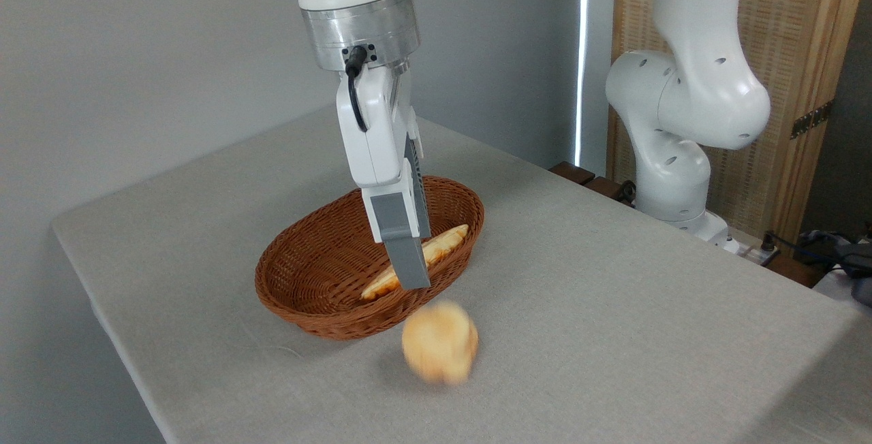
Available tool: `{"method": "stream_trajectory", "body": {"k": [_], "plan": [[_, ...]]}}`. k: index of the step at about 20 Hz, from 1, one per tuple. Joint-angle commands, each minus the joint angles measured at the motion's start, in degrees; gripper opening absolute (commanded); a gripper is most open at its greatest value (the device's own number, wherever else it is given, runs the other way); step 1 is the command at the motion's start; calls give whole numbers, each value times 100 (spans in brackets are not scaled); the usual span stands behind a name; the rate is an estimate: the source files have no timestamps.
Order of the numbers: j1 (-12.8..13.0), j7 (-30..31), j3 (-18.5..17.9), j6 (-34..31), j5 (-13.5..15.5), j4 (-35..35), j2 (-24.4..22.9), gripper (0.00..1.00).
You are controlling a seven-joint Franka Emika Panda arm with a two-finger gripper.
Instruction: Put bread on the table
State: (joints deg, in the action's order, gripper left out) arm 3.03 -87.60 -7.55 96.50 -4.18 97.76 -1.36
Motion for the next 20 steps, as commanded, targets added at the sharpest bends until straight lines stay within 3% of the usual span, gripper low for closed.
{"method": "stream_trajectory", "body": {"k": [1, 8, 12, 15, 20], "plan": [[31, 86, -44, -167, 5, -126, 31, 100], [31, 164, -36, -167, 14, -126, 31, 100], [31, 796, -44, -176, 478, -187, 22, 100], [31, 1734, -36, -176, 821, -231, 22, 100], [49, 3932, 34, -176, 1569, -363, 22, 100]]}}
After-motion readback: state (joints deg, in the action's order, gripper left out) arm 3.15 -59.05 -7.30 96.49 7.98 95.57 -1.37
